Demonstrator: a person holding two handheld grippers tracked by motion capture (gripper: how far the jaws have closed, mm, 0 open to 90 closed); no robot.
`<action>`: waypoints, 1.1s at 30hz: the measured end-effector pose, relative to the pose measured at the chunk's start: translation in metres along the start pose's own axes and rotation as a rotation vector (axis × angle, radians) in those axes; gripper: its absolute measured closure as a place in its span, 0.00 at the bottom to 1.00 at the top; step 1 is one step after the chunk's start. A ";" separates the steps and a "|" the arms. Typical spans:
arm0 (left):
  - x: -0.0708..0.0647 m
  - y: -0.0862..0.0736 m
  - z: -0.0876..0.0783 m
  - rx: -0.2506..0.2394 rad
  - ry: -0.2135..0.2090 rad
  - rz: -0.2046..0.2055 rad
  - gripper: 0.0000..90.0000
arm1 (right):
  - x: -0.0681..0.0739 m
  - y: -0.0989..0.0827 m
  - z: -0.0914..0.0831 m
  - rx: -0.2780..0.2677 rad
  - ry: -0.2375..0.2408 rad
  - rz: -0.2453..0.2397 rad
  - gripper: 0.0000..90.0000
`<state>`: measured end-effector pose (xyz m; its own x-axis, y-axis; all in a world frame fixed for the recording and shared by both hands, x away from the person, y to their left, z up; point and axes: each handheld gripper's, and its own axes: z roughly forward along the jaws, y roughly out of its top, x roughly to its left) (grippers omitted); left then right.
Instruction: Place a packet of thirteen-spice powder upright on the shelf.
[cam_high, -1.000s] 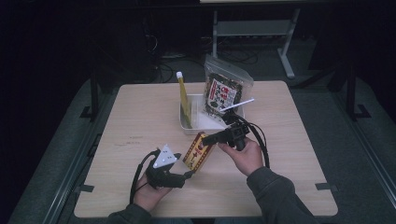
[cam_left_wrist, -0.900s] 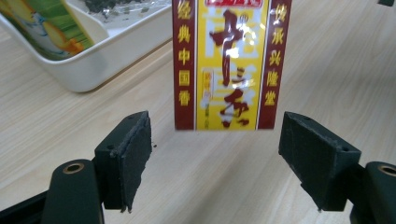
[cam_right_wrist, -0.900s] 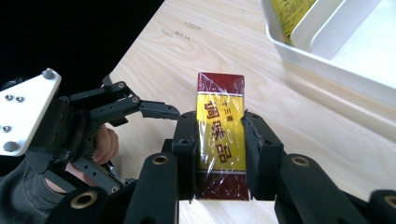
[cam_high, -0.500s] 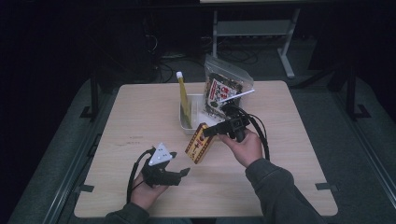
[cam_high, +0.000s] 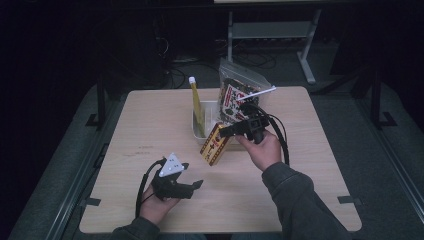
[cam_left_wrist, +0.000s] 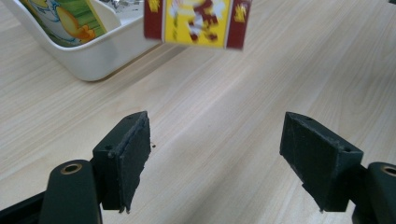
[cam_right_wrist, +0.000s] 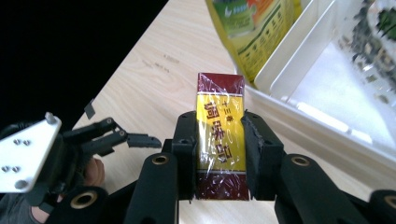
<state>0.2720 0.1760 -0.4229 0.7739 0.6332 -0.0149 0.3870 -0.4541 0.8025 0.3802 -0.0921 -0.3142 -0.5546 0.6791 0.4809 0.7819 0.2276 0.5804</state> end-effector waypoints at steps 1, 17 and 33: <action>0.000 0.000 0.000 -0.001 0.000 -0.001 0.26 | 0.000 0.002 -0.001 -0.007 -0.006 0.001 0.76; 0.009 -0.005 -0.010 -0.014 0.020 -0.026 0.27 | -0.001 0.036 -0.004 -0.056 -0.098 0.020 0.76; 0.015 -0.011 -0.014 -0.007 0.025 -0.054 0.27 | -0.005 0.062 0.008 -0.064 -0.168 0.056 0.76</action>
<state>0.2721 0.1994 -0.4235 0.7388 0.6725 -0.0437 0.4245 -0.4140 0.8052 0.4337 -0.0761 -0.2856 -0.4507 0.7980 0.4002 0.7878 0.1447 0.5987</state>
